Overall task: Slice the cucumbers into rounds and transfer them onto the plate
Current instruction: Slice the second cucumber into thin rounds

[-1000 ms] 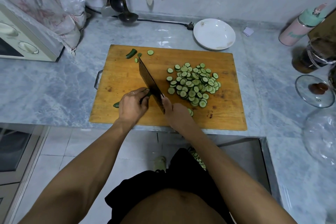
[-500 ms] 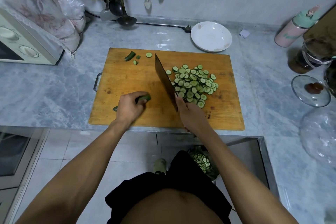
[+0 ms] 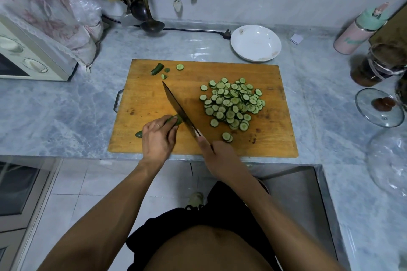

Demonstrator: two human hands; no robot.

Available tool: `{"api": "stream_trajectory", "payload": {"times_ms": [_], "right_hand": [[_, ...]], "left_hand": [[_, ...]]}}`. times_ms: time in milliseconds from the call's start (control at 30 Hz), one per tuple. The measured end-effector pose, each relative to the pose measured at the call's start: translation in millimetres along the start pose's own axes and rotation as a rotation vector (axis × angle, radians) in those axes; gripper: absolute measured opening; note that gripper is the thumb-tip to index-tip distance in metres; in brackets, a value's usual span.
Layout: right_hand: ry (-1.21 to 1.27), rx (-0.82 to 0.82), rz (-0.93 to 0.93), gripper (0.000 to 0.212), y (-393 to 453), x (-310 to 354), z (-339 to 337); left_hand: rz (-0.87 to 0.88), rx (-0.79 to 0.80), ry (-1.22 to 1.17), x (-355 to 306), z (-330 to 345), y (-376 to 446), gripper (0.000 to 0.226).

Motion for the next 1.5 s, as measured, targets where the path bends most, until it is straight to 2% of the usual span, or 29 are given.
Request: {"api": "stream_trajectory", "payload": {"times_ms": [433,633,833,1067,1233,1500], "right_hand": [[-0.012,0.038,-0.021,0.064,4.0,17.0,1.9],[0.002,0.051,0.038,0.065,25.1,24.4,7.4],[0.051,0.047,0.058,0.061,35.1,26.6,21.4],[0.091,-0.071,0.115,0.062,34.1,9.1,15.5],[0.045,-0.091,0.088,0.063,28.5,-0.6,6.7],[-0.037,-0.021,-0.002,0.062,13.8,18.9,11.1]], "left_hand": [[-0.017,-0.044,-0.001,1.9,2.6,11.3,0.037],[0.04,-0.085,0.02,6.3,7.5,11.4,0.026],[0.054,-0.086,0.045,10.3,8.1,11.7,0.025],[0.033,-0.114,-0.024,4.8,4.6,10.1,0.024],[0.048,-0.139,-0.023,5.5,5.2,9.8,0.025],[0.032,-0.118,-0.042,6.5,5.9,9.8,0.022]]}}
Point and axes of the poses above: each hand's wrist, its own y-axis towards the middle knuckle, its own z-axis out of the palm, x = y × z, the point moved 1 cm from there along y, towards the middle knuckle, and after that the axes turned 14 degrees about -y, right-handed, at the moved point
